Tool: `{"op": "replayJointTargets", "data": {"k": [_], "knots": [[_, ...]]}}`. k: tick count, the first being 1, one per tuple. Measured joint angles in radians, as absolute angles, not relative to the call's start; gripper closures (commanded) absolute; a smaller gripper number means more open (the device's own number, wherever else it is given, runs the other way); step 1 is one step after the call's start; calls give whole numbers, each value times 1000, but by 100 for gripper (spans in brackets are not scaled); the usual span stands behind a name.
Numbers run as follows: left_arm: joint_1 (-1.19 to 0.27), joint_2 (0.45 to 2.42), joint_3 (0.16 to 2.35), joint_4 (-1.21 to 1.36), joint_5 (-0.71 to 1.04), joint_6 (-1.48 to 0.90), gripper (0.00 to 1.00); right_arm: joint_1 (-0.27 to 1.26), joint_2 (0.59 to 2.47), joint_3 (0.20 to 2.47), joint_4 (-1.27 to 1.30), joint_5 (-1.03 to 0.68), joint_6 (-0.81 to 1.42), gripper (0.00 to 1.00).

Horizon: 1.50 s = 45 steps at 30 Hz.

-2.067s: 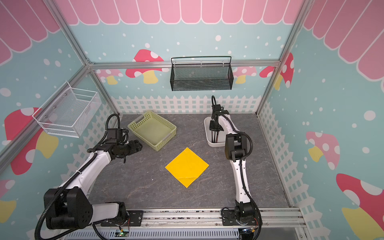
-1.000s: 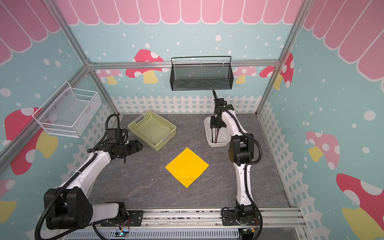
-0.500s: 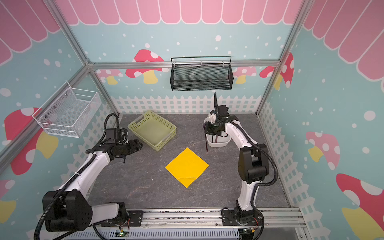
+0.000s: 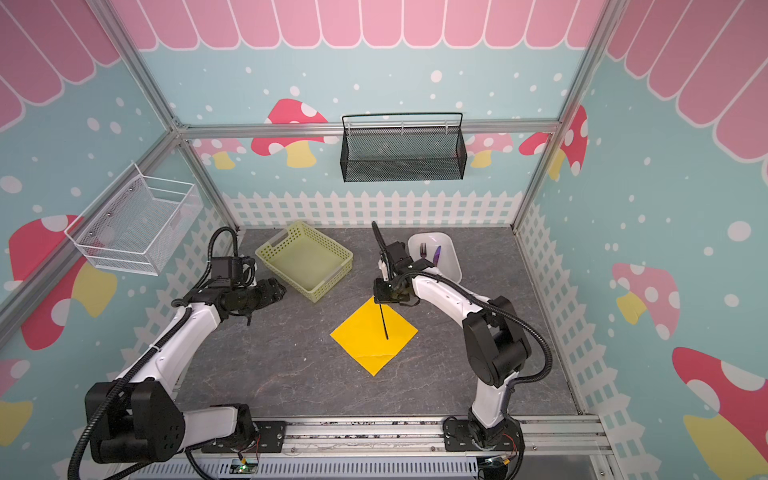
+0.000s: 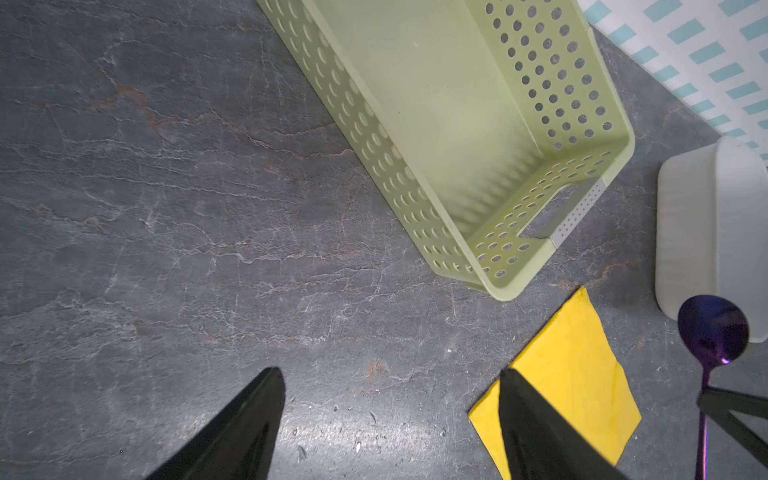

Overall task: Place the utensils on the paper napkin and roll it up
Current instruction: 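Lift the purple spoon out of the tray with the right gripper, then carry the spoon over the yellow napkin and lower it with the right gripper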

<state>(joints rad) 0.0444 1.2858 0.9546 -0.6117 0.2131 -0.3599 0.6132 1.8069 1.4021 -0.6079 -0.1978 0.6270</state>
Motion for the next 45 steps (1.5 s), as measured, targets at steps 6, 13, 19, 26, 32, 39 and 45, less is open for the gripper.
{"op": "replayJointTargets", "data": {"k": [6,13,19,26,32,39,45], "knots": [[44,1286,955,-609,220,-364,18,736,1935,1490,-658,-45,704,100],[44,1280,955,-609,222,-364,18,809,2051,1538,-731,83,793,100],[44,1262,954,-608,233,-367,18,831,2080,1579,-783,161,857,100],[45,1252,953,-596,263,-380,18,833,2143,1679,-836,218,906,100],[45,1251,947,-587,282,-389,18,839,2154,1704,-878,242,938,100],[46,1251,947,-585,305,-392,18,849,2161,1710,-913,247,974,100],[46,1251,947,-580,319,-396,18,853,2191,1732,-929,256,997,100]]}}
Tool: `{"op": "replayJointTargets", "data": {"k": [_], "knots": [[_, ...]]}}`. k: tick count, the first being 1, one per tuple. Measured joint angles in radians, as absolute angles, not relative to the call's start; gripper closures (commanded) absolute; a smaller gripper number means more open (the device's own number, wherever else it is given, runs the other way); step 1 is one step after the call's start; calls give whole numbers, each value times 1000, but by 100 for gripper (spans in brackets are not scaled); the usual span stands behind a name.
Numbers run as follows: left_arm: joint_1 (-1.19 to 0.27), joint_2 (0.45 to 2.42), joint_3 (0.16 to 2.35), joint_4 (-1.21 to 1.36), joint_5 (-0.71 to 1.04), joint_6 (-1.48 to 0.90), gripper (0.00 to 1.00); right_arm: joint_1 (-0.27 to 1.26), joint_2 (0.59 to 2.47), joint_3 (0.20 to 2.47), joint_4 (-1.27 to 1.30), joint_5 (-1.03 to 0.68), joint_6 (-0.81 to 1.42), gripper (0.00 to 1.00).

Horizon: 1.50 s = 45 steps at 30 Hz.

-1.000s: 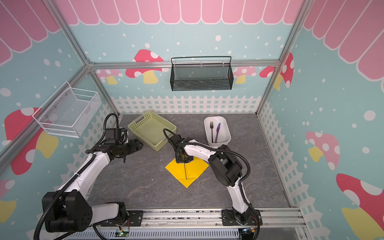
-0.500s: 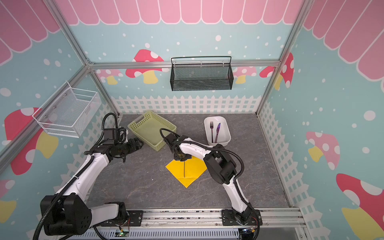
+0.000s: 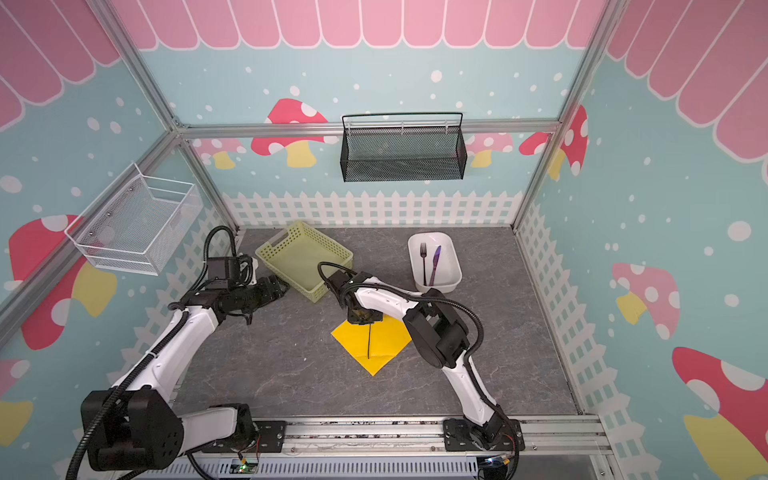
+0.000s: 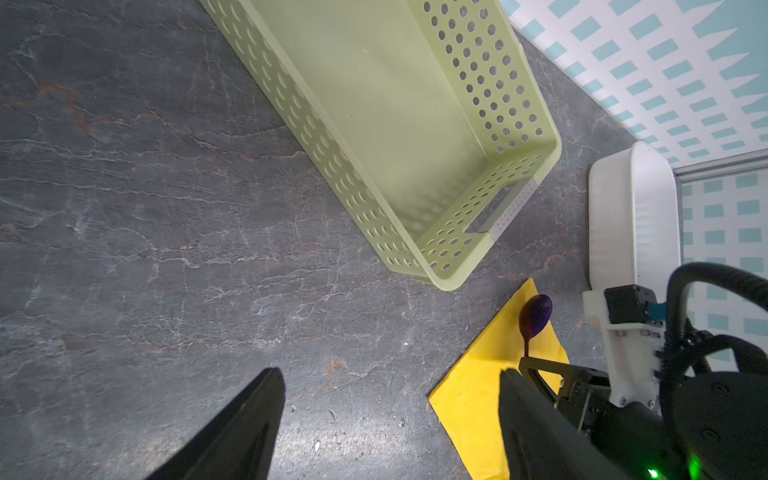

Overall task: Place the utensils on the paper napkin and roll it up
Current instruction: 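Carry the spoon over the yellow napkin and lower it with the right gripper, then lower the purple spoon onto the napkin and open the right gripper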

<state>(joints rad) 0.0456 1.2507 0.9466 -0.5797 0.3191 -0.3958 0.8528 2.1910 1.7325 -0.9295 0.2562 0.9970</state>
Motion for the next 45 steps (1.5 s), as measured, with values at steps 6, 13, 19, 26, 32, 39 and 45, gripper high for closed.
{"op": "replayJointTargets", "data": {"k": [6,13,19,26,32,39,45], "knots": [[46,1251,947,-578,333,-401,18,853,2202,1745,-940,274,1015,100],[46,1251,941,-575,337,-402,18,853,2204,1754,-944,271,1028,83],[46,1251,940,-574,338,-406,18,853,2204,1793,-938,246,1023,70],[46,1251,940,-574,338,-406,18,839,2188,1802,-922,193,987,70],[46,1251,940,-574,341,-407,18,805,2143,1783,-865,85,923,72],[46,1251,940,-571,345,-409,18,791,2148,1783,-846,2,840,73],[46,1251,940,-571,345,-409,18,772,2185,1783,-848,-17,820,75]]}}
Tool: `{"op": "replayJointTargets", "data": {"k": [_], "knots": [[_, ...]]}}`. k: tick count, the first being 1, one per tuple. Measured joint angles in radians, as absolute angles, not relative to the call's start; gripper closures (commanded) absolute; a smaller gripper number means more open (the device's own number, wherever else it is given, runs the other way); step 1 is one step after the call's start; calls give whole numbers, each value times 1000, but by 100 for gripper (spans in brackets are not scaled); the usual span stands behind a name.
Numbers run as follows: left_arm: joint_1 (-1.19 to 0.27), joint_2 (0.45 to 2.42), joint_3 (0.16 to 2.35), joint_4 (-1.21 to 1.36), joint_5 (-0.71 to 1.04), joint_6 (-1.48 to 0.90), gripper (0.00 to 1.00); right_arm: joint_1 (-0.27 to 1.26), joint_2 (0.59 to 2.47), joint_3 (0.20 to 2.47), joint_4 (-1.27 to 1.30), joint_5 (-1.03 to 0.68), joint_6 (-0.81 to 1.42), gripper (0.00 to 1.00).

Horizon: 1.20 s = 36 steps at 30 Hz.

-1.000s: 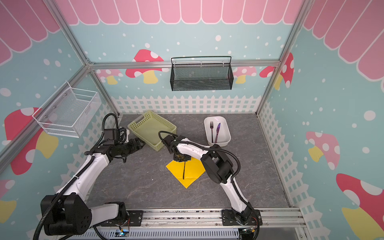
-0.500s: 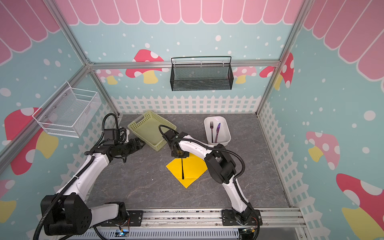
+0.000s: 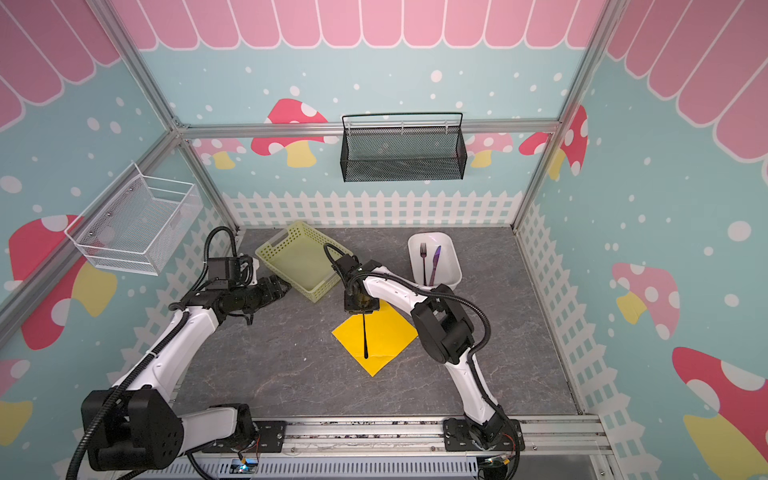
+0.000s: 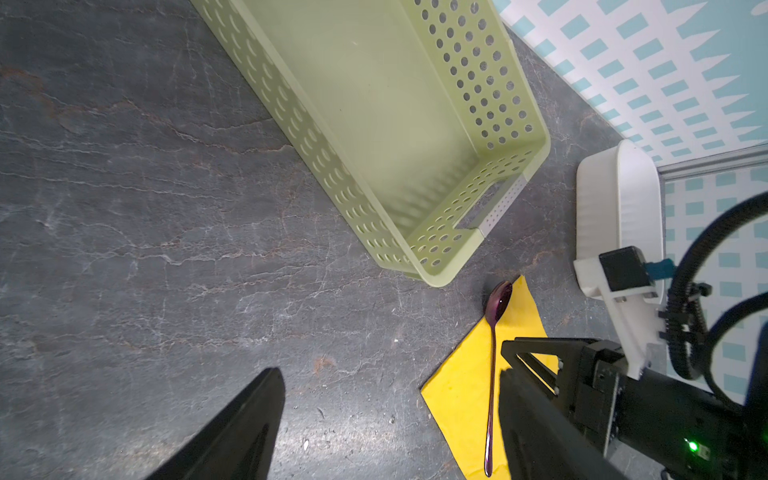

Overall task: Place the utensils on the paper napkin and roll it up
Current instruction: 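Lower the purple spoon onto the napkin and open the right gripper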

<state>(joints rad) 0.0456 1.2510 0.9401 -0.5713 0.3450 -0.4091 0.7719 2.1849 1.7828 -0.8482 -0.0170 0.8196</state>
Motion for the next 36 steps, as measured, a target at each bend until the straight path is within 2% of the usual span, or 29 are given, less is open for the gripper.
{"op": "replayJointTargets", "data": {"k": [10,25,36], "knots": [[46,1254,940,-571,345,-409,18,760,2226,1783,-851,-20,820,78],[46,1254,940,-572,345,-409,18,759,2243,1783,-861,-17,827,89],[46,1254,940,-572,344,-409,18,759,2237,1775,-863,2,864,92]]}}
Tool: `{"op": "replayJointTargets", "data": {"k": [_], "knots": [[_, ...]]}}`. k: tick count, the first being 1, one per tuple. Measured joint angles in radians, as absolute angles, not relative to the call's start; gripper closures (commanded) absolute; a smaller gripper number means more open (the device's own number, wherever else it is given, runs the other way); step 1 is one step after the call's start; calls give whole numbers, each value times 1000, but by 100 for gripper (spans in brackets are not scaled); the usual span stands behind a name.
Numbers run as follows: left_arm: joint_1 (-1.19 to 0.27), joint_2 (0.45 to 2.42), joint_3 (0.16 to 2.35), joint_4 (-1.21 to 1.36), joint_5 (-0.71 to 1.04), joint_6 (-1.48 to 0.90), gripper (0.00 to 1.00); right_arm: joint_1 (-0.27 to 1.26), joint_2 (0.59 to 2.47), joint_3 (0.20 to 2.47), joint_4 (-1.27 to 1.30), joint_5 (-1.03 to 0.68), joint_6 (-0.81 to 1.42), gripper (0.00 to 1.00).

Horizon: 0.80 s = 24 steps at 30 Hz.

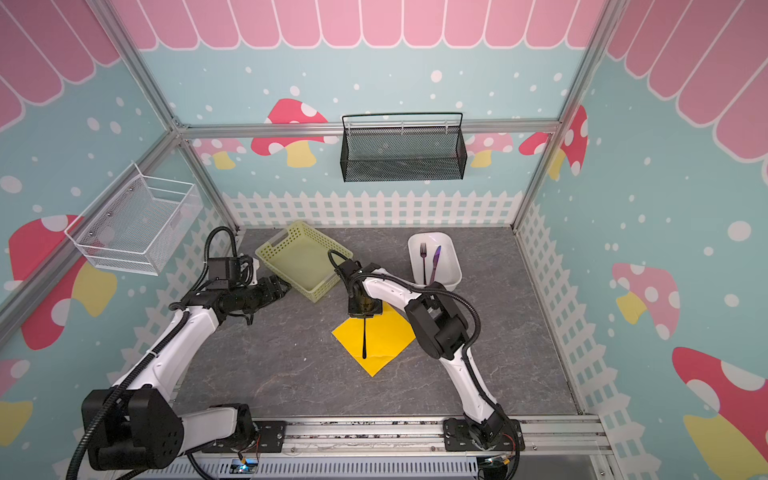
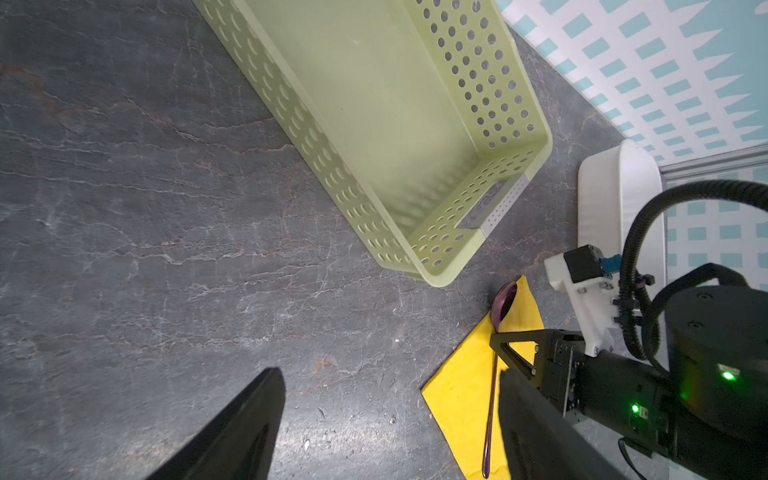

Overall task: Place the utensils on the paper napkin and roll it up
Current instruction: 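Lower the purple spoon onto the napkin and open the right gripper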

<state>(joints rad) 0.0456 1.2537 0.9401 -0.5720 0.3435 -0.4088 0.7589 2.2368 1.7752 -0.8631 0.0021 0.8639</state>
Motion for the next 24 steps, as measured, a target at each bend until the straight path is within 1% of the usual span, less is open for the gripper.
{"op": "replayJointTargets", "data": {"k": [15,24], "knots": [[46,1254,940,-572,343,-409,18,734,2177,1684,-852,26,906,93],[46,1254,940,-572,341,-408,18,715,2173,1678,-821,13,910,93]]}}
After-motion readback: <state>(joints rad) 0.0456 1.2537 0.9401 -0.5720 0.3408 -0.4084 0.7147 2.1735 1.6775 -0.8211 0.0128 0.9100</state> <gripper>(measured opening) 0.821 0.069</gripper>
